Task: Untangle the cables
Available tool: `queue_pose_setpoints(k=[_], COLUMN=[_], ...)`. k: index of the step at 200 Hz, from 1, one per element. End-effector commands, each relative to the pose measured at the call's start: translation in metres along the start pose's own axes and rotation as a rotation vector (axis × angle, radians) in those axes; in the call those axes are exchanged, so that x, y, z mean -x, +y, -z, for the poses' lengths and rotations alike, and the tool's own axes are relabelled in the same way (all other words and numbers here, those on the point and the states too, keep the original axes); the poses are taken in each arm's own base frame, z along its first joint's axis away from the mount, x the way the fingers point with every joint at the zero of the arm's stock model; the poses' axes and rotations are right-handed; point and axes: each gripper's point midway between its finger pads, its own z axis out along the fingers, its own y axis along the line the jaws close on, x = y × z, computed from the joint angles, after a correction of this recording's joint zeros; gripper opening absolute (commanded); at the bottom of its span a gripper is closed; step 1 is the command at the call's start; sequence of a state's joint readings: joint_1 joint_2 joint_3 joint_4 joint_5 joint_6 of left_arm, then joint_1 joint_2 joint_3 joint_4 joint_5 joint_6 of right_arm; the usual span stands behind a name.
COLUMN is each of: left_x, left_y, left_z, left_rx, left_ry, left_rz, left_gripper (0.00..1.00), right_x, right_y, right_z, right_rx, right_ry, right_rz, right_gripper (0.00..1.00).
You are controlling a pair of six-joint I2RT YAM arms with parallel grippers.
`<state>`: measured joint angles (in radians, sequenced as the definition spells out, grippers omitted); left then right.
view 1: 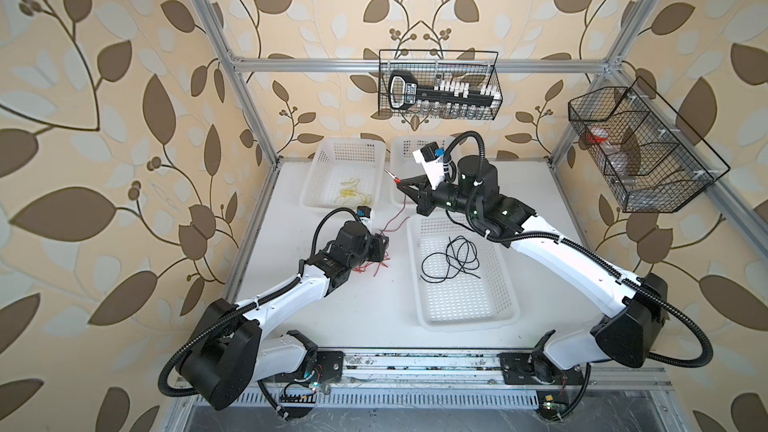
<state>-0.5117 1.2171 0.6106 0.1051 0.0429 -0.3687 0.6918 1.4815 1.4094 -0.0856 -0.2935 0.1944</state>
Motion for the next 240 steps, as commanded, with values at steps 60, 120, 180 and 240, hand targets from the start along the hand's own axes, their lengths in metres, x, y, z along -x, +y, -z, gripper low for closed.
queue_pose_setpoints(k=[60,120,180,240], left_x=[0.049,0.085,0.097,0.124], left_y=[-0.017,-0.032,-0.047,-0.065], left_z=[0.043,0.095,0.106,0.137], left_rx=[0.002,-0.009,-0.059,-0.133], left_ry=[-0.123,-0.182,-0.171,-0.264], left_rz=[0.024,0.06,0.123,0.122], left_gripper=[0.0,0.0,0.0,0.0], right_x=[-0.037,-0.09,-0.121,-0.122], right_y=[-0.034,-0.049,-0.044,0.01], right_z=[-0.002,-0.016,-0.018,-0.002], right_rx=[-0.114,-0.128,-0.078,0.096], right_ry=[0.061,0.18,0.248,0.191], right_rz=[-0.023,-0.049,-0.047,0.144], right_gripper=[0.03,0.12,0.34,0.59])
